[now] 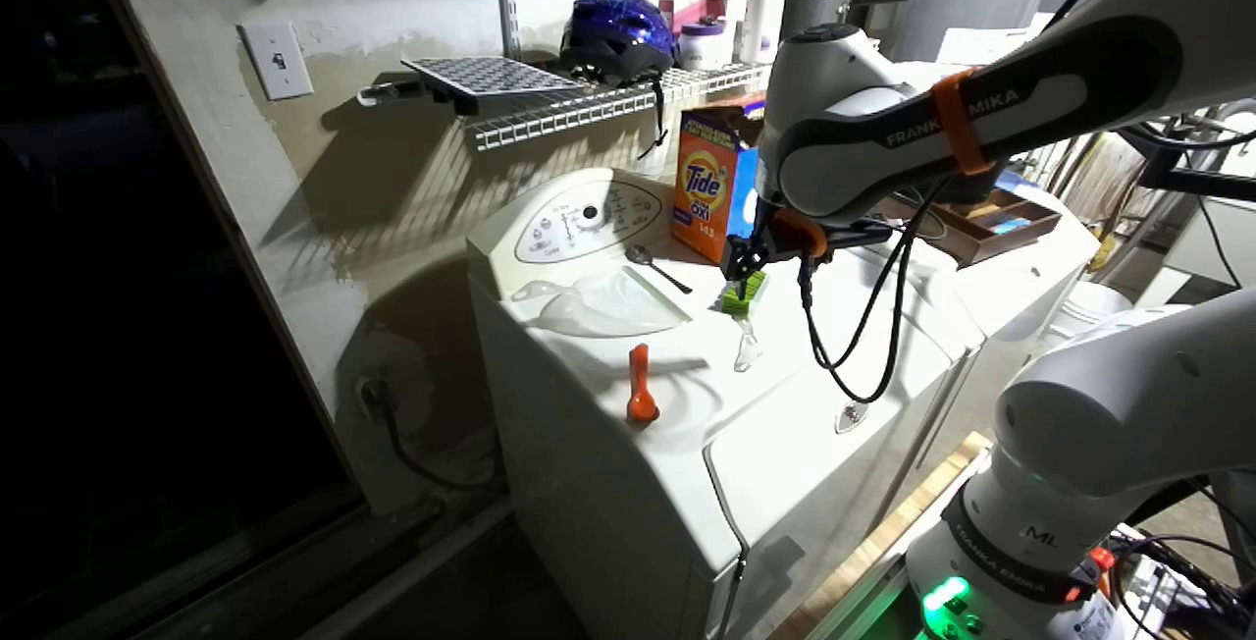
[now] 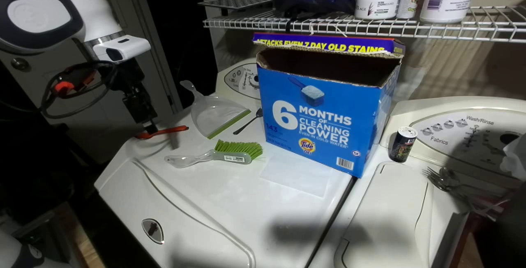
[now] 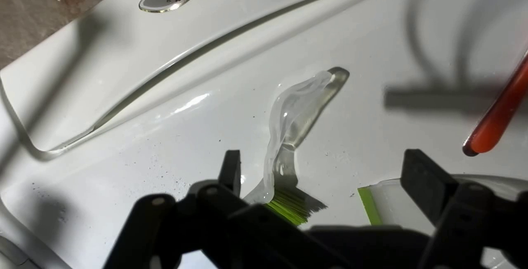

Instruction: Turn the hand broom over and make it stand on its bristles

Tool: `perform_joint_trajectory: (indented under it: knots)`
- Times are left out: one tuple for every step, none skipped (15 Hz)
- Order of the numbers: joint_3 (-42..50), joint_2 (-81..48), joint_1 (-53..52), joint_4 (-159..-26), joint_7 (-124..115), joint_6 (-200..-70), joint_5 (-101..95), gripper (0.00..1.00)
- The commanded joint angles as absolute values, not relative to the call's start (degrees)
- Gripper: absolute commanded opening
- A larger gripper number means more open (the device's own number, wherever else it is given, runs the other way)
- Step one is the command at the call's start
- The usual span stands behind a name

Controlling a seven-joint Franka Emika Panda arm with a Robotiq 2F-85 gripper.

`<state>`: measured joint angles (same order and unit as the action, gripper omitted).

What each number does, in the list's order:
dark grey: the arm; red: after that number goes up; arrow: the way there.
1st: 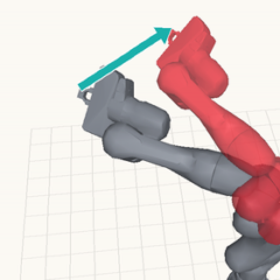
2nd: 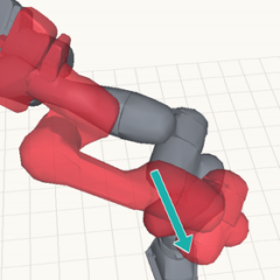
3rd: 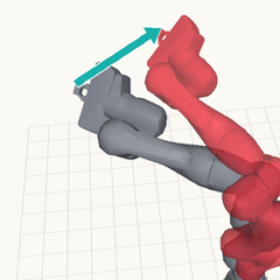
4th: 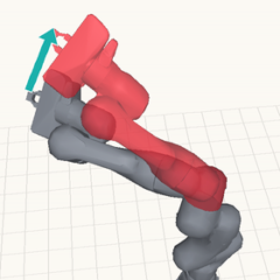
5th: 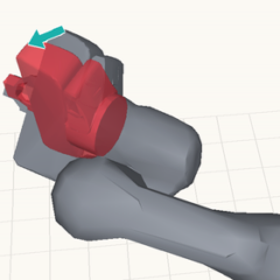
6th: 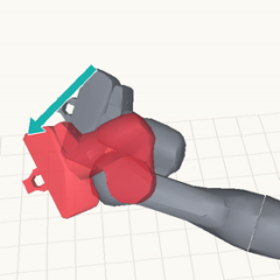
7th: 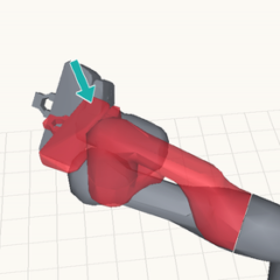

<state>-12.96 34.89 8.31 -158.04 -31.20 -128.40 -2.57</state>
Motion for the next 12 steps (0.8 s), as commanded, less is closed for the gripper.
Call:
perform_joint_trajectory:
  knots:
    - [-11.7,33.57,7.14,-157.21,-30.71,-127.45,-2.61,1.0]
    - [-12.12,32.02,8.07,-157.0,-32.24,-128.06,-3.22,1.0]
    - [-11.94,31.13,8.13,-156.85,-32.43,-128.24,-3.01,1.0]
    - [-12.16,30.43,8.6,-156.83,-33.58,-128.91,-3.23,1.0]
    - [-12.12,29.6,8.62,-156.69,-34.06,-128.86,-3.28,1.0]
    - [-12.29,28.77,8.93,-156.53,-35.08,-129.2,-3.71,1.0]
    - [-12.33,27.99,9.09,-156.45,-35.95,-130.1,-3.98,1.0]
    - [-12.77,27.72,9.04,-156.74,-36.76,-131.73,-4.76,1.0]
    - [-13.1,27.59,8.7,-156.97,-37.06,-132.81,-5.33,1.0]
    - [-13.28,27.45,8.51,-157.14,-37.55,-133.97,-5.66,1.0]
    - [-13.21,27.34,8.67,-157.31,-38.04,-135.29,-6.01,1.0]
    - [-13.01,27.06,8.99,-157.36,-38.67,-136.21,-6.15,1.0]
